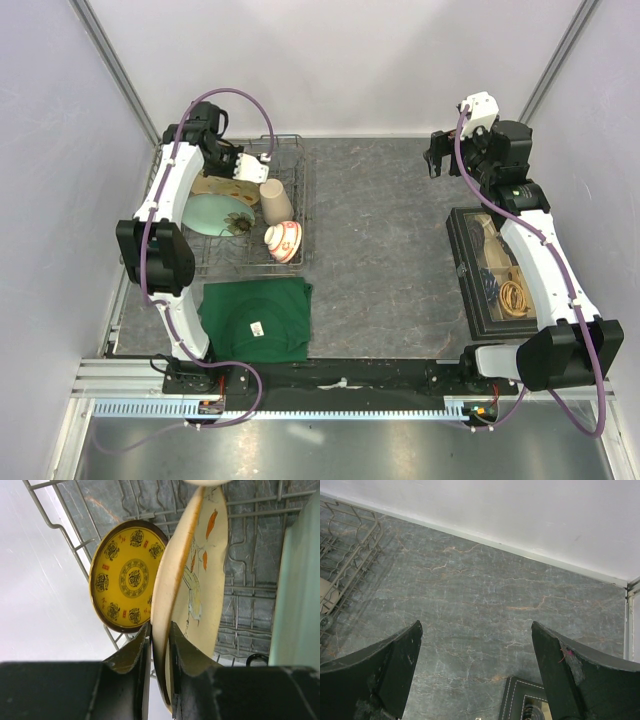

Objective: Unload the mixed dishes from the dish rack
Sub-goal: Pick up the plate from the dish rack.

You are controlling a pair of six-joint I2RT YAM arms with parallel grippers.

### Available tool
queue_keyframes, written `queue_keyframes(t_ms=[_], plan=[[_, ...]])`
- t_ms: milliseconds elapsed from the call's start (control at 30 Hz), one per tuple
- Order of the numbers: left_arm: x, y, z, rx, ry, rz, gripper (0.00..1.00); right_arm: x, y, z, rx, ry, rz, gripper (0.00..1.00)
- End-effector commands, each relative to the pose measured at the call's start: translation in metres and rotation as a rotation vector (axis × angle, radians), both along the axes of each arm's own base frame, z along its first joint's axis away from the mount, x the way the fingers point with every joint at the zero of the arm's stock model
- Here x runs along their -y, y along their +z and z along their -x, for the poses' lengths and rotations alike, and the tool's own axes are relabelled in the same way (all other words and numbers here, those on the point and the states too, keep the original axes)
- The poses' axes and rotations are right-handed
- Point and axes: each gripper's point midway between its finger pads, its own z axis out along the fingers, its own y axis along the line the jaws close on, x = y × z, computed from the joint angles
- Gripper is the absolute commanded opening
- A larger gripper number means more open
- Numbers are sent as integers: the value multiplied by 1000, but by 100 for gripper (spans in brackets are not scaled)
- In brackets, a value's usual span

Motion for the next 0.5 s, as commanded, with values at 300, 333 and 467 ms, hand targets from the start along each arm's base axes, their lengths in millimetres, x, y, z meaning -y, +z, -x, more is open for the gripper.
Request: queue_keyframes(t_ms=[300,333,467], plan=[[5,73,-18,210,-75,-30,2,0,9,-1,46,8,-1,98],[5,74,-18,212,-69,-30,2,-1,9,0,46,11,-3,98],[1,79,-18,222,-54,-47,2,0,10,0,50,8,-4,98]])
